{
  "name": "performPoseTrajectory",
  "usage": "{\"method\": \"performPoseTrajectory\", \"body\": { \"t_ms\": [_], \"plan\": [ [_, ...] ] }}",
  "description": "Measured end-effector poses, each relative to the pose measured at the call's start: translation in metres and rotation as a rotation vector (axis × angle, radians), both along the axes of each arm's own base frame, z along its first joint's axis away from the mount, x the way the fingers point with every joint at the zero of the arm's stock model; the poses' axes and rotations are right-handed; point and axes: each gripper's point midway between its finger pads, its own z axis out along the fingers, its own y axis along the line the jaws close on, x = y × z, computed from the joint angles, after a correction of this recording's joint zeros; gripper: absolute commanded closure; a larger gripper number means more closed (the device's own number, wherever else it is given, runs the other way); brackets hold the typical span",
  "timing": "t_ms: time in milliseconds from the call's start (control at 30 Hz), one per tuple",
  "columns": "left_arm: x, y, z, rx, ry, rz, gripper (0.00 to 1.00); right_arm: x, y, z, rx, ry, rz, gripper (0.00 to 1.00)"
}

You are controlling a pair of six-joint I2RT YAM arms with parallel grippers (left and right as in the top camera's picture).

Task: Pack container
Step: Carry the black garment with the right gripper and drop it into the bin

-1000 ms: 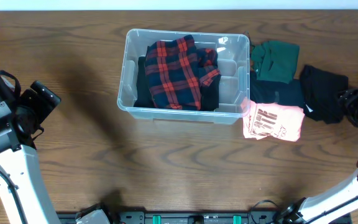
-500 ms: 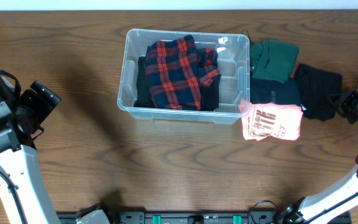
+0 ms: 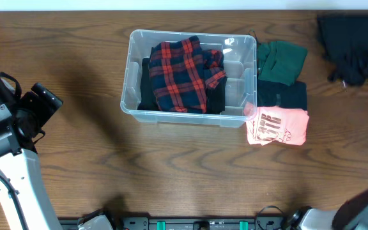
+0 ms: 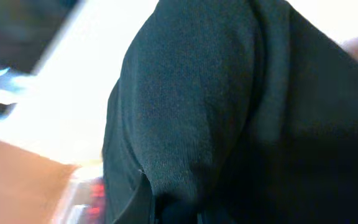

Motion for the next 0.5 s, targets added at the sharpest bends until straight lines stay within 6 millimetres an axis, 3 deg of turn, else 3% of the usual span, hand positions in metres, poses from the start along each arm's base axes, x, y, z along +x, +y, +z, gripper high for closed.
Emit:
{"method": "performPoseTrajectory", "body": {
  "t_ms": [67,133,333,500],
  "plan": [
    [0.0,0.0,0.0,0.0,0.0,0.0,0.02,0.0,0.038,0.027,0.02,-0.059,0.091,0.99],
    [0.0,0.0,0.0,0.0,0.0,0.0,0.02,0.004,0.074,0.039,0.048,-0.086,0.18,0.99],
    [0.0,0.0,0.0,0.0,0.0,0.0,0.02,0.016,0.198,0.036,0.11,-0.067,0.401,0.99],
    [0.0,0.0,0.0,0.0,0.0,0.0,0.02,0.012,0.316,0.032,0.115,-0.128,0.537,0.99]
  ]
}}
